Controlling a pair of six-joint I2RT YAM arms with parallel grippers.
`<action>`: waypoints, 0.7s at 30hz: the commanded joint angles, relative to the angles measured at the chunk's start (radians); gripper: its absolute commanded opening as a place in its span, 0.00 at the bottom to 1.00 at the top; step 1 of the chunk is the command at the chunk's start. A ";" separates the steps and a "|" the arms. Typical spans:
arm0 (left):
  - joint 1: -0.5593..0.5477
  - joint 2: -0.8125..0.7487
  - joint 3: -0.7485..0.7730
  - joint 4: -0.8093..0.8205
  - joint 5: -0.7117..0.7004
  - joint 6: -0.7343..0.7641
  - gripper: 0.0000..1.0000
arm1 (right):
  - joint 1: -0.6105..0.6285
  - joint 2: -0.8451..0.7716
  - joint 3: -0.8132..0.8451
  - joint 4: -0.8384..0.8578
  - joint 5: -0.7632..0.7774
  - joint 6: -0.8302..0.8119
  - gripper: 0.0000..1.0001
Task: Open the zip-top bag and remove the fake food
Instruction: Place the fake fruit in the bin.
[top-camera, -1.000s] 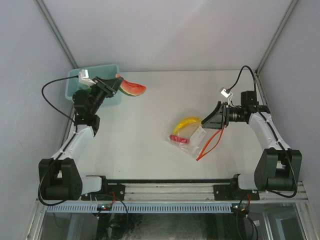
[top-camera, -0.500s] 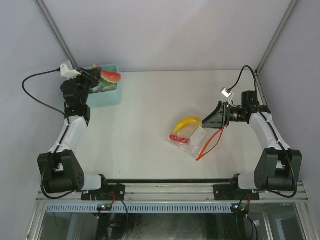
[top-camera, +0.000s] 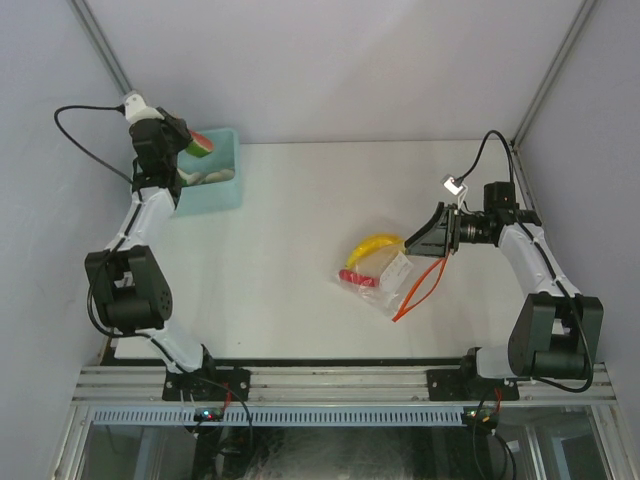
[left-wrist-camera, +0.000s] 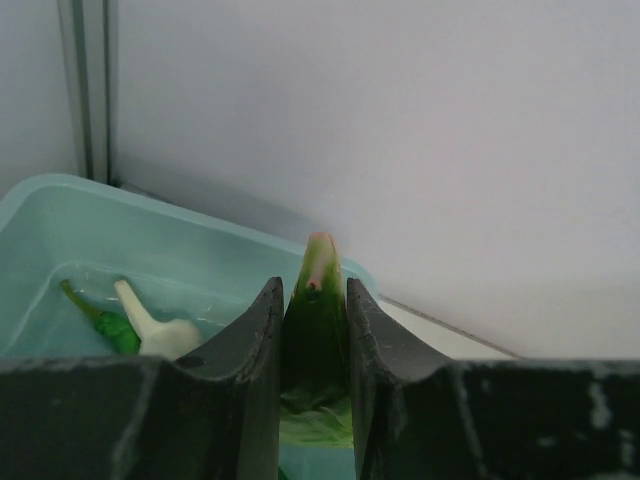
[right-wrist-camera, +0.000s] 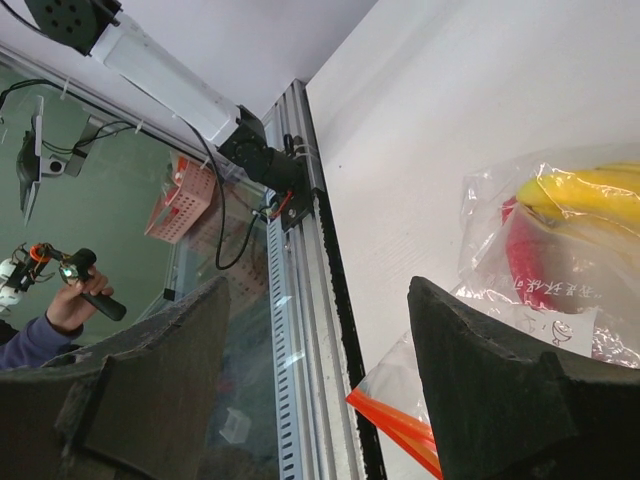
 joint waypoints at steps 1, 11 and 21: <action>-0.016 0.062 0.131 -0.092 -0.089 0.034 0.00 | -0.013 -0.001 0.036 0.009 -0.009 -0.022 0.71; -0.084 0.262 0.394 -0.367 -0.307 0.023 0.00 | -0.023 0.007 0.036 0.010 -0.004 -0.023 0.71; -0.122 0.341 0.424 -0.365 -0.295 0.000 0.00 | -0.026 0.018 0.036 0.008 -0.004 -0.026 0.71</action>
